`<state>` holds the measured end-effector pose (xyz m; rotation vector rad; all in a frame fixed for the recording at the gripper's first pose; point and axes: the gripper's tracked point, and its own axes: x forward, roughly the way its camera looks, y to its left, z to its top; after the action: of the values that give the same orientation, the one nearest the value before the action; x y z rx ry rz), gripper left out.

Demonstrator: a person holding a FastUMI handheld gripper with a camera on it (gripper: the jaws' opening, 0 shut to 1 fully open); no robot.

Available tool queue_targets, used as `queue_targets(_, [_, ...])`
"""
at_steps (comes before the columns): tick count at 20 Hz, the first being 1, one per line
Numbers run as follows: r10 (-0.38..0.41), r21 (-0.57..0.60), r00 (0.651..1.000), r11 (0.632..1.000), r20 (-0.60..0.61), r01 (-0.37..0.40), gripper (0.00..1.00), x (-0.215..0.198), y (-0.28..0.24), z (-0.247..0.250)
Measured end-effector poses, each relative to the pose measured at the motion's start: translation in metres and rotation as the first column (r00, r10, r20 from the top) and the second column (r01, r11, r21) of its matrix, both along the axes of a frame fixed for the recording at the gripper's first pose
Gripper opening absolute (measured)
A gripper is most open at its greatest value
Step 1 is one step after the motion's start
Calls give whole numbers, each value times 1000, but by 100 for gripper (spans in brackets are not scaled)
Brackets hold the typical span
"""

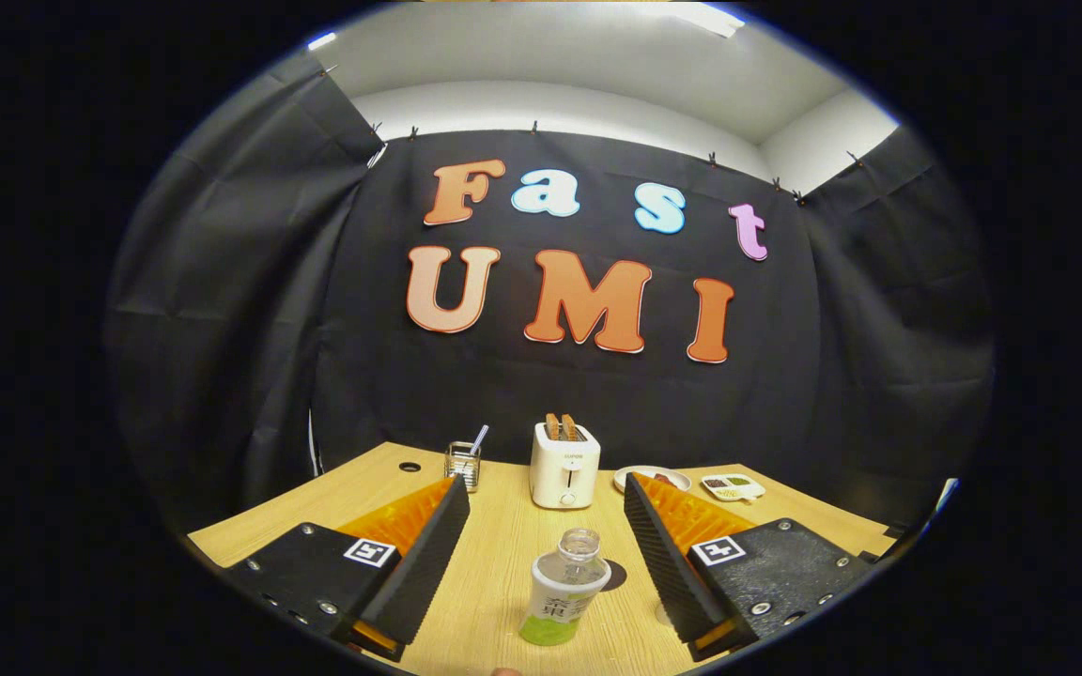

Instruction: Take the bottle from table, then pour the juice into the cup, finally place the bottle on the coaster

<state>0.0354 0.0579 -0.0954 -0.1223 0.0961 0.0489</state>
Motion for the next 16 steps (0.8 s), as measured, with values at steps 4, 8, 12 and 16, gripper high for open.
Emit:
queue_targets(4, [-15,19,999,1000,-45,16,98,12,-10,-34])
queue_targets(8, [-32,48,995,998,-98,37,99,18,-20,-65])
queue_targets(12, [-44,48,990,998,-137,51,98,18,-24,-97])
queue_targets(16, [-40,40,985,998,-166,47,99,15,-23,-125])
